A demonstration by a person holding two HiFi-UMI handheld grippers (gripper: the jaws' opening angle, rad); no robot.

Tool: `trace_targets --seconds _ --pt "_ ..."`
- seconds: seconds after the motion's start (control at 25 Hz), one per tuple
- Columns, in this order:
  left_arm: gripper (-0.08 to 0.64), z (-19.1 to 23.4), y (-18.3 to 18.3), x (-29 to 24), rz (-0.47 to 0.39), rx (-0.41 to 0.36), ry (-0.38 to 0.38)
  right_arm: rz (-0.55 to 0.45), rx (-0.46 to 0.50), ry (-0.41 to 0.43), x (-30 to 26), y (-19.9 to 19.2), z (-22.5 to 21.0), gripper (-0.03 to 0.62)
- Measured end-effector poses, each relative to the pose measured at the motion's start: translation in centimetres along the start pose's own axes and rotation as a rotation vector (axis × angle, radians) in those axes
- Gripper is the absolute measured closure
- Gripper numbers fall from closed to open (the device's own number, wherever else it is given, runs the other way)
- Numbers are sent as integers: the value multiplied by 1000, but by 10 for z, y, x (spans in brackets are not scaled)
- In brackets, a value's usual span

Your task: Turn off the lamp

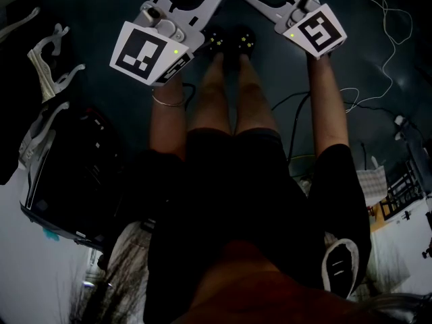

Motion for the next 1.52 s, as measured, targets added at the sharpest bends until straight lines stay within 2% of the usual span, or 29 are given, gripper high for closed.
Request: trace_targets --seconds 0.16,0.36,0.68,0.92,1.2,1.52 --pt "540 0 -1 3 -32 -12 33 -3 10 16 0 2 2 468" --pt "523 7 -8 6 5 -58 52 2 5 22 -1 0 3 471" --pt "491 16 -11 8 28 -36 96 -5 -8 25 -1 -2 6 472" --pt "466 14 -16 8 59 -25 65 -46 -53 8 1 0 4 472" --pt "466 14 -19 9 34 -4 46 -47 -48 2 1 2 3 473" --pt "466 13 -32 11 63 22 21 -77 -74 -20 3 4 -2 476"
Point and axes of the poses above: the fingertips, and each gripper's own axes: x backward along the fingers, z to its left, y out of its top, the point moved 8 cm from there along x, backward along the fingers, and after that the axes turned 1 degree about y, right-handed, at the moved point
